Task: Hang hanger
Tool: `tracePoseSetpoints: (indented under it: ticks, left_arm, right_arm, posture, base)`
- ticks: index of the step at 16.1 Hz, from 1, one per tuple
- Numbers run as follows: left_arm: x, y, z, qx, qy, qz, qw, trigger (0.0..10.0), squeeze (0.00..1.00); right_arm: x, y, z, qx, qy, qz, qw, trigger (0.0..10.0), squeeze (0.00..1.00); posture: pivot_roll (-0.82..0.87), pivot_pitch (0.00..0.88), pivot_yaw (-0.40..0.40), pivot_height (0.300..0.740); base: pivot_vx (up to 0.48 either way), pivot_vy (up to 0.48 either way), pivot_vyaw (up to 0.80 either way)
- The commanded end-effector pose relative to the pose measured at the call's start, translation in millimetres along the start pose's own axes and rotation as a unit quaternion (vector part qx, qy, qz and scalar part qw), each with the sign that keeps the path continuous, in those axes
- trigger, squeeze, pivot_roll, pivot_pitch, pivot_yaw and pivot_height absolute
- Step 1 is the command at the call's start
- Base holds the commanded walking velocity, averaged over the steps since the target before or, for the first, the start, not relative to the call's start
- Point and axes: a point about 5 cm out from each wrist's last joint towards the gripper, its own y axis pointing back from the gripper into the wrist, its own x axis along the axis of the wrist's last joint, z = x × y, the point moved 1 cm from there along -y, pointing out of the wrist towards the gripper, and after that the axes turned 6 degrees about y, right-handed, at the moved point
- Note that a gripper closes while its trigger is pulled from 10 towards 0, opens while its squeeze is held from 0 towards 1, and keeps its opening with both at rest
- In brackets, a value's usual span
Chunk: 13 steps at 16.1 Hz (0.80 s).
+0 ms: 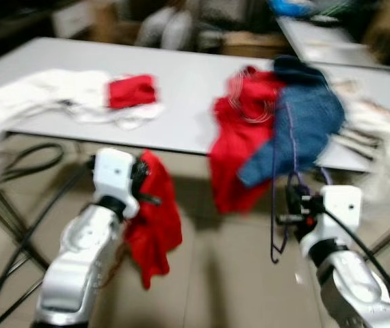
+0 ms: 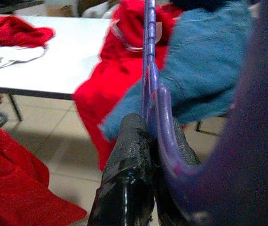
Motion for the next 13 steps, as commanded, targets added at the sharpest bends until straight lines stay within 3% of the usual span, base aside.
tracePoseSetpoints:
  ticks: [1,3,5,9,11,13]
  left_arm:
    - [10.2,-4.3,9.9,-0.029,0.005,0.023,0.999,10.0,0.00]
    - [18.6,-11.2,11.4,-0.032,0.011,0.036,0.999,10.0,0.00]
    - [28.4,-17.6,12.2,-0.036,0.013,0.051,0.998,10.0,0.00]
    - [86.0,-55.6,16.7,-0.062,0.019,0.139,0.988,10.0,0.00]
    - [120.0,-85.6,15.2,-0.058,0.008,0.176,0.983,10.0,0.00]
    - [140.2,-99.4,18.3,-0.067,-0.002,0.196,0.978,10.0,0.00]
  right_arm:
    - [2.7,0.7,5.9,-0.014,0.014,0.001,1.000,10.0,0.00]
    - [8.4,-0.5,7.9,-0.019,0.035,0.014,0.999,10.0,0.00]
    - [16.7,-1.8,11.0,-0.021,0.052,0.034,0.998,10.0,0.00]
    - [40.1,-10.6,26.8,-0.020,0.051,0.085,0.995,10.0,0.00]
    - [43.4,-14.4,24.9,-0.005,0.059,0.091,0.994,10.0,0.00]
    - [44.0,-15.6,22.7,0.001,0.060,0.092,0.994,10.0,0.00]
  posture:
    - [-0.03,0.000,0.011,0.740]
    - [-0.03,0.000,0.016,0.740]
    - [-0.04,0.000,0.018,0.740]
    - [-0.04,0.000,0.006,0.740]
    - [-0.05,0.000,0.005,0.740]
    - [-0.05,0.000,0.013,0.740]
  base:
    - [0.000,0.000,-0.80]
    - [0.000,0.000,-0.80]
    - [0.122,0.000,0.00]
    - [0.258,0.000,0.00]
    - [0.264,0.000,0.00]
    - [0.276,0.000,0.00]
